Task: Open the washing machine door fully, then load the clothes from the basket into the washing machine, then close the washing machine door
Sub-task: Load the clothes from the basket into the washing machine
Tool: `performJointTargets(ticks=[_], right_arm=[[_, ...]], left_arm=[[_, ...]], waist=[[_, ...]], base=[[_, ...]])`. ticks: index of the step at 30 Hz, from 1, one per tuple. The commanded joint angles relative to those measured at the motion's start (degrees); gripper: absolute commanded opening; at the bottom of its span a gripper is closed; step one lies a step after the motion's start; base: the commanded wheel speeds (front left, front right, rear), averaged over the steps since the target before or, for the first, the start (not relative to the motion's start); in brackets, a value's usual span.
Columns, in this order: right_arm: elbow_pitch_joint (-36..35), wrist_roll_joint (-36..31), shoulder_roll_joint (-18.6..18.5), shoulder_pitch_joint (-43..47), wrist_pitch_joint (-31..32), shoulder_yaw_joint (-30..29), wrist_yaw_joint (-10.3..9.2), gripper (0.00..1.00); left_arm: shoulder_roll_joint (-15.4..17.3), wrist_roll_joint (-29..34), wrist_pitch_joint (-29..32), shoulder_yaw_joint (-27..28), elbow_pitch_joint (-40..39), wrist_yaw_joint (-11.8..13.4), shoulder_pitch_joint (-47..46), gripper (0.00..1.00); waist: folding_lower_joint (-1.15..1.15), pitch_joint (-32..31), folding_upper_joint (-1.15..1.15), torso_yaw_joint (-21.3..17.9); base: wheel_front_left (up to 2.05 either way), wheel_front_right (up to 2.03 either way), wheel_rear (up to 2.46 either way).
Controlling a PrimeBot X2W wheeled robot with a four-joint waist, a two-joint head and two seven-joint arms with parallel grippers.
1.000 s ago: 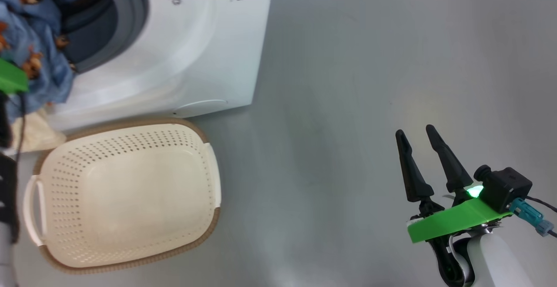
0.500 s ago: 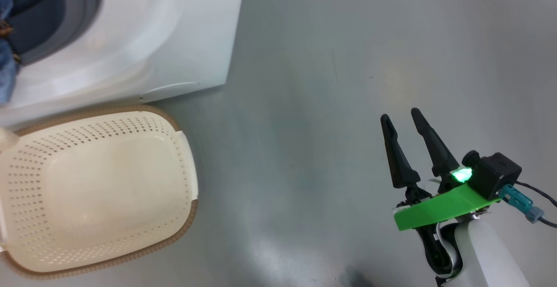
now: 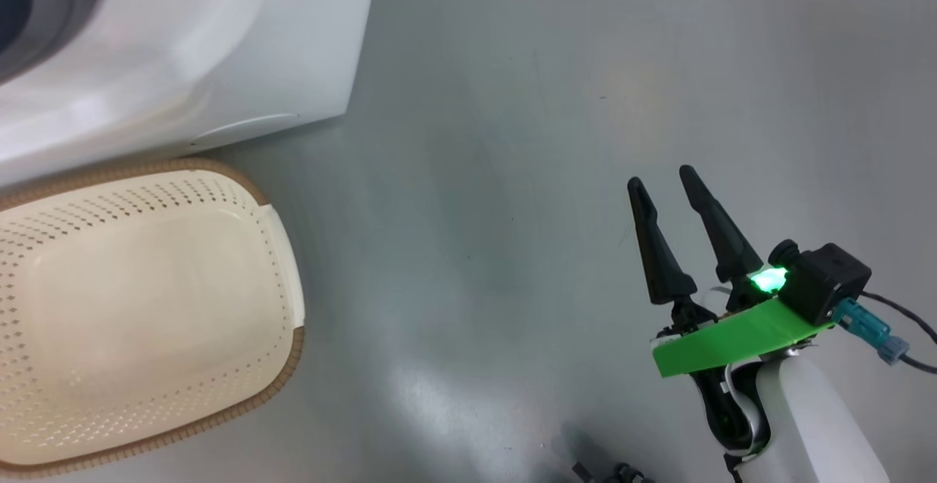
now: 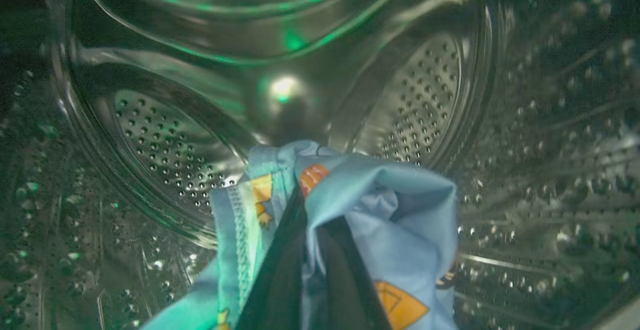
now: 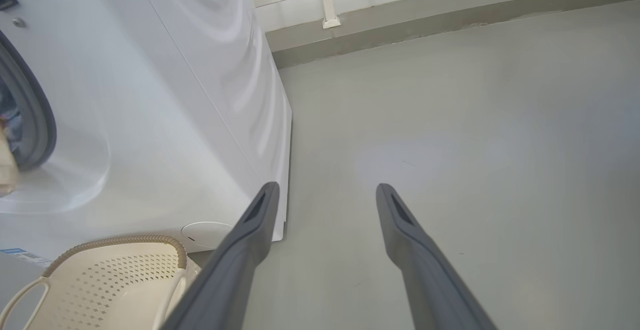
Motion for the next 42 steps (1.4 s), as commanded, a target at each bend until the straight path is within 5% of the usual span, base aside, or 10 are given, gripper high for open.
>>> performJointTargets(ticks=[1, 8, 9, 10, 24, 42], right_arm=[[-1.57, 1.39, 0.17, -0.44, -0.28, 1.26, 0.09, 1.00], [-1.57, 1.41, 0.43, -1.18, -0.28, 1.59, 0.09, 1.00], [-1.51, 1.42, 0.46, -1.19, -0.28, 1.68, 0.09, 1.00], [-1.47, 1.42, 0.47, -1.20, -0.28, 1.74, 0.09, 1.00], [-1.43, 1.23, 0.57, -1.40, -0.28, 1.57, 0.09, 1.00], [-1.63, 0.58, -0.74, -1.00, -0.28, 0.13, 0.09, 1.00]], left_arm=[[3.13, 0.80, -0.32, 2.43, -3.98, 0.52, -0.90, 0.00], [1.23, 5.18, -0.32, 10.73, -13.83, 0.50, 3.56, 0.03], [0.93, 5.61, -0.32, 10.99, -12.88, 0.43, 4.18, 0.73], [0.67, 5.92, -0.32, 11.17, -11.86, 0.37, 4.56, 1.00], [-1.66, 6.09, -0.32, 13.64, -5.30, -0.13, 6.84, 1.00], [-6.91, 3.33, -0.32, 14.17, -11.91, -0.17, 20.65, 1.00]], waist=[[0.00, 0.54, 0.00, -0.23], [0.00, 1.45, 0.00, -0.15], [0.00, 1.41, 0.00, -0.07], [0.00, 1.39, 0.00, -0.01], [0.00, 0.69, 0.00, 1.17], [0.00, -2.40, 0.00, 4.26]], base=[[0.00, 0.00, 0.00], [0.00, 0.00, 0.00], [0.00, 0.00, 0.00], [0.00, 0.00, 0.00], [0.00, 0.00, 0.00], [0.00, 0.00, 0.00]])
